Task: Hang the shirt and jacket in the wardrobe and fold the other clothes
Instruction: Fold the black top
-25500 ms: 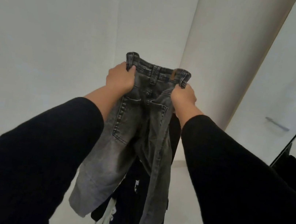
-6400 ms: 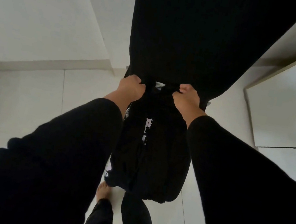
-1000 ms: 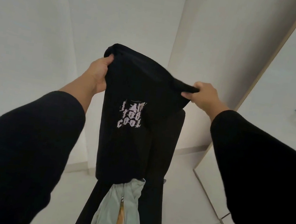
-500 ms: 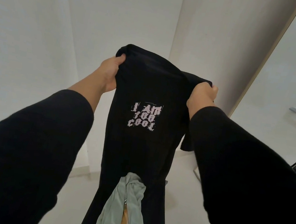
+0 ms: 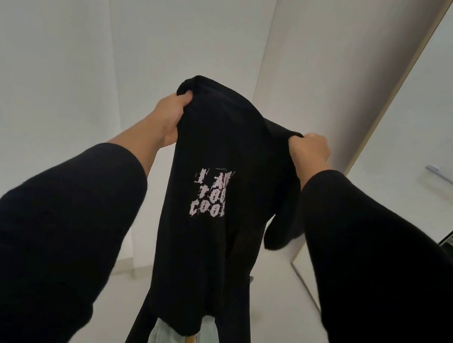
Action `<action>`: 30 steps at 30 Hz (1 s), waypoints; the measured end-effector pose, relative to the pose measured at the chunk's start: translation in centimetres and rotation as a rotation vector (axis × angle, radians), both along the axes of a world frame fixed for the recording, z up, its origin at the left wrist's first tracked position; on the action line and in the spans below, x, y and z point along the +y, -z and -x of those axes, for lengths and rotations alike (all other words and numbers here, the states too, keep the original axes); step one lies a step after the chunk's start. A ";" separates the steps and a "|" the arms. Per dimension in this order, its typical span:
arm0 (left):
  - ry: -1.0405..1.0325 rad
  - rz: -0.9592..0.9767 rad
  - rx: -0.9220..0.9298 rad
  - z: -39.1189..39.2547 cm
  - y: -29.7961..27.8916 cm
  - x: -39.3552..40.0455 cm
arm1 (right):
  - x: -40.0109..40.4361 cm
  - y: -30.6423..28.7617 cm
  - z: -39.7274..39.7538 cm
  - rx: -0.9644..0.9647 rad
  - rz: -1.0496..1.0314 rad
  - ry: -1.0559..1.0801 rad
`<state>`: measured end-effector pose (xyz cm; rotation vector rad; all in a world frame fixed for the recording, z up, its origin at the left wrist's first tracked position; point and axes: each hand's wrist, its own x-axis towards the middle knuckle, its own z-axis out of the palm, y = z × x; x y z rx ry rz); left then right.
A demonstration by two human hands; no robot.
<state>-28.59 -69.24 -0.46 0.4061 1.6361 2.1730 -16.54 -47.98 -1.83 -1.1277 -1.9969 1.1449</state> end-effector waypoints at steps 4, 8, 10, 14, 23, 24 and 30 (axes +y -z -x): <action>0.002 0.054 0.049 -0.7 0.0 -0.1 | -0.4 0.5 -0.2 0.028 0.202 -0.022; 0.062 0.046 0.048 -1.4 -0.3 -0.3 | -1.4 -0.1 -0.8 0.388 0.518 0.045; 0.089 0.028 0.028 -1.3 -0.4 -0.8 | -1.4 -0.6 -1.0 0.552 0.708 -0.040; 0.115 -0.024 -0.014 -1.0 -0.3 -2.2 | -2.5 -1.8 -2.6 0.693 0.864 -0.409; 0.177 -0.079 -0.043 -0.8 -0.4 -2.5 | -2.7 -2.7 -4.5 0.323 0.734 -0.888; 0.182 -0.078 -0.043 -0.8 -0.3 -2.3 | -2.5 -2.6 -4.3 0.314 0.712 -0.853; 0.171 -0.045 -0.079 -0.1 0.8 -1.1 | -1.0 -1.1 -2.1 0.321 0.657 -0.541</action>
